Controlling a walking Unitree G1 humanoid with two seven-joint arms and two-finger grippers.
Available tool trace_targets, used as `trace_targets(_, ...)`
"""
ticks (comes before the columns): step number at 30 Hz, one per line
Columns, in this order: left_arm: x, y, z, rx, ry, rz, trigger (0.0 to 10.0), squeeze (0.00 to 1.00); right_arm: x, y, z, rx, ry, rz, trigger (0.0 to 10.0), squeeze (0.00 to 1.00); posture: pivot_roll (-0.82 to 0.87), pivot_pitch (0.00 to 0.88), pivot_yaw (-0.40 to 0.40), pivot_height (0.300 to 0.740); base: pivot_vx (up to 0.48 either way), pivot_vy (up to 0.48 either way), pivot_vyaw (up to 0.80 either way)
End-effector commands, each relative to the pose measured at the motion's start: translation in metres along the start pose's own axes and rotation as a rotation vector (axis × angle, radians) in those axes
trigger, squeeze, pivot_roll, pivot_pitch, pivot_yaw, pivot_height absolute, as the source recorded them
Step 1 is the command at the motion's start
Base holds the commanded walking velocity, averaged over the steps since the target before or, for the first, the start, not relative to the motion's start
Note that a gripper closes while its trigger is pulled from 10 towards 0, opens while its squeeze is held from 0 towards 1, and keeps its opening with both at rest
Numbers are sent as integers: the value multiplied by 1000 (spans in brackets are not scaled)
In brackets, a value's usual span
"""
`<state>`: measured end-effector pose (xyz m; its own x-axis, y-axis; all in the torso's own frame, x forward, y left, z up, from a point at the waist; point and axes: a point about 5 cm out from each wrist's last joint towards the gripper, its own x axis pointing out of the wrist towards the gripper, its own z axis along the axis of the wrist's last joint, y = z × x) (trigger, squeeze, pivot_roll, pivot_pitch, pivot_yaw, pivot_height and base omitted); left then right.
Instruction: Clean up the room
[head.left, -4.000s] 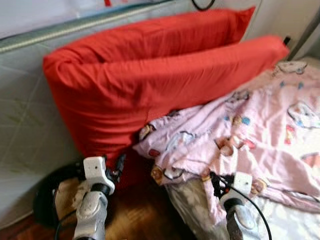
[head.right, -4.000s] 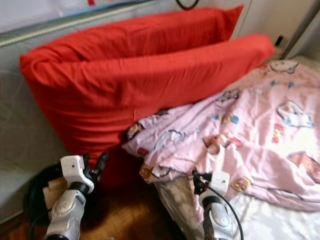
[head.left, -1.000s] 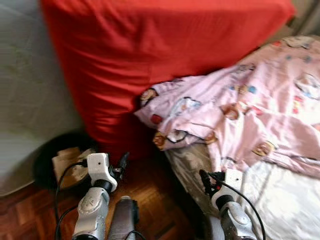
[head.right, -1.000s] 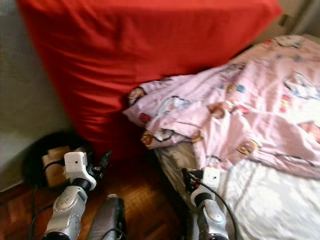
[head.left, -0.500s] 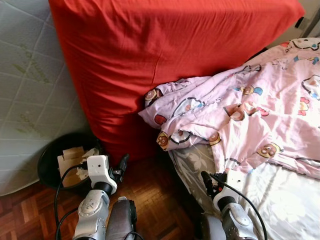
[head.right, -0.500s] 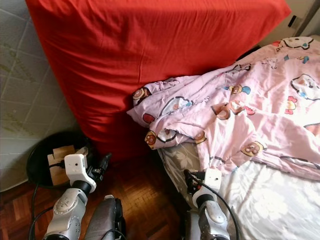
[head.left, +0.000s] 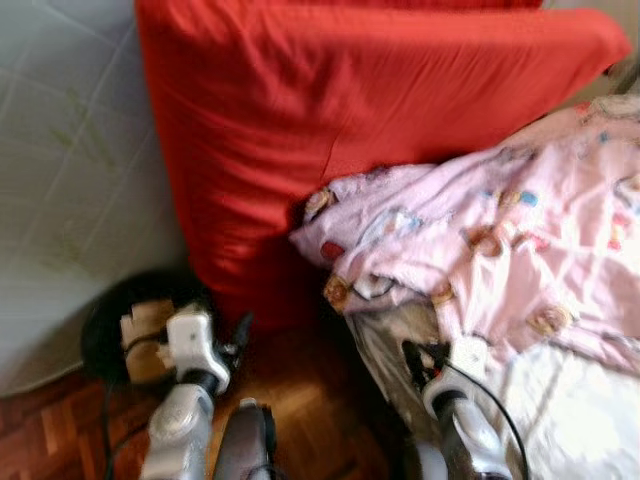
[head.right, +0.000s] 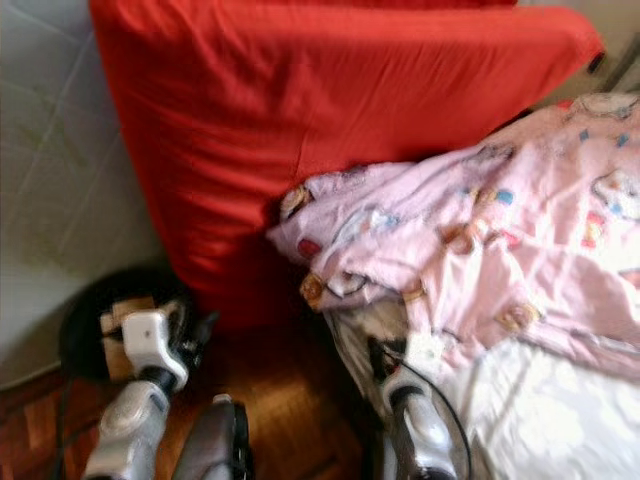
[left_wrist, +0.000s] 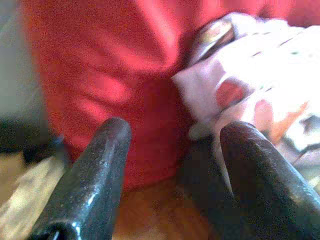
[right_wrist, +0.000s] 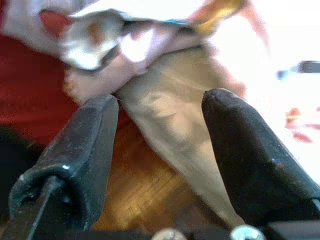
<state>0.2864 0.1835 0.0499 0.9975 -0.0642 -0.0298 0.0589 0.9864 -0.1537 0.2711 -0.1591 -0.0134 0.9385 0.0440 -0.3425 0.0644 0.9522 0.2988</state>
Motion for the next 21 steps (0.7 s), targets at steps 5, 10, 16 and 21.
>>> trace_targets(5, -5, -2, -6, -10, 21, -7, 10000, 0, -3, -7, -4, 6, 6, -65, 10000, 0, 39, 187, -20, 623, 58, 0, 0)
trace_targets(10, -5, -2, -6, -11, 22, -8, 10000, 0, -4, -16, -4, -9, 28, -141, 10000, 0, 42, 189, -20, 623, 0, 0, 0)
trace_targets(16, -7, -2, -7, -11, 24, -11, 10000, 0, -3, -27, -2, -10, 56, -210, 10000, 0, 48, 206, -14, 623, 0, 0, 0)
trace_targets(21, -8, -1, -6, -7, 27, -17, 10000, 0, -1, -29, 2, -8, 64, -212, 10000, 1000, 54, 225, -4, 623, 0, 0, 0)
